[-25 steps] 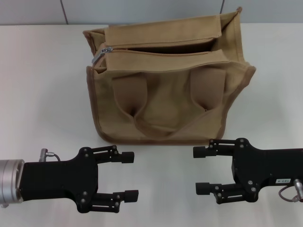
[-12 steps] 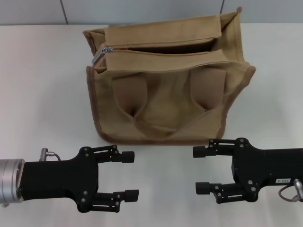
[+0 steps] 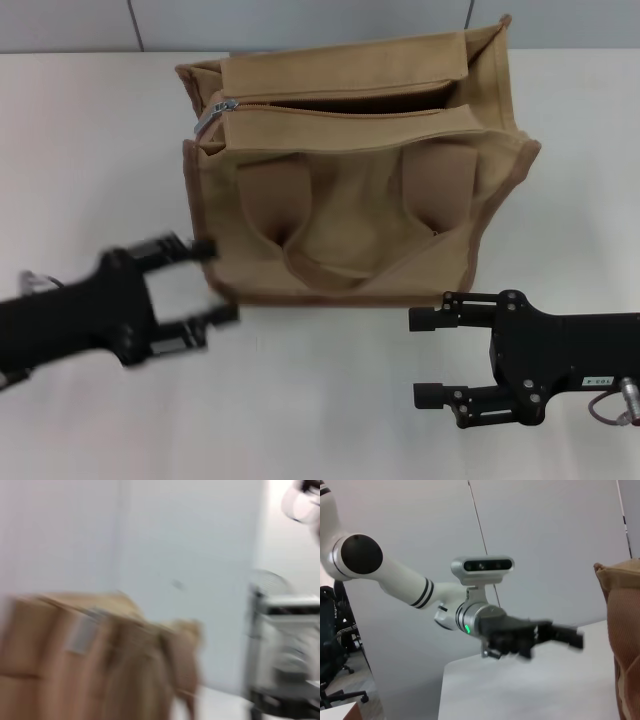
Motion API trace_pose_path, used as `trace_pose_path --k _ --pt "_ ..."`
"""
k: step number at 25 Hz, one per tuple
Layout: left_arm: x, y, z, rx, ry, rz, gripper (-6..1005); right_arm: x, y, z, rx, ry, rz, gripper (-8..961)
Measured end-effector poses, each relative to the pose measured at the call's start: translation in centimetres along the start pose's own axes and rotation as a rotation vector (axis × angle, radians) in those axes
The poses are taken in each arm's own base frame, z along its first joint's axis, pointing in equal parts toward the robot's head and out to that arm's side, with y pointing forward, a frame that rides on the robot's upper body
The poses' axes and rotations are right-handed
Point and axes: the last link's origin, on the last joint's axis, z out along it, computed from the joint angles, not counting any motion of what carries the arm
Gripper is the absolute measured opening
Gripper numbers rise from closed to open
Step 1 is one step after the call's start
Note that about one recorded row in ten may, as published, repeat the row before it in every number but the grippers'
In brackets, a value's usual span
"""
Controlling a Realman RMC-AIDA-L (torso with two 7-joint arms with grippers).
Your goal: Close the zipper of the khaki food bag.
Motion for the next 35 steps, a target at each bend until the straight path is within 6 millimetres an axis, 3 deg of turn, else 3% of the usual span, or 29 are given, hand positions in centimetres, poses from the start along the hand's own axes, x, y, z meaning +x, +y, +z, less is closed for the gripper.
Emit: trace_pose_path --k 6,10,20,26,35 --pt "0.7 -2.6 -3.3 0.367 0.159 0.056 795 0.1 0.0 0.0 0.003 0.000 -0.002 737" --pt "0.5 -3.3 -3.6 0.439 0.155 0.074 794 0.2 0.0 0.0 0.004 0.000 -0.001 735" --pt "1.2 -4.8 -2.4 0.445 0.132 0.117 794 0.3 0.1 0.0 0.006 -0.001 -0.004 730" --pt "2.1 -6.7 -0.2 0.437 0.083 0.155 793 0.2 0.2 -0.1 0.009 -0.010 -0.006 727" --pt "2.8 -7.9 3.1 0.383 0.052 0.180 792 0.3 0.3 -0.3 0.016 -0.016 0.000 723"
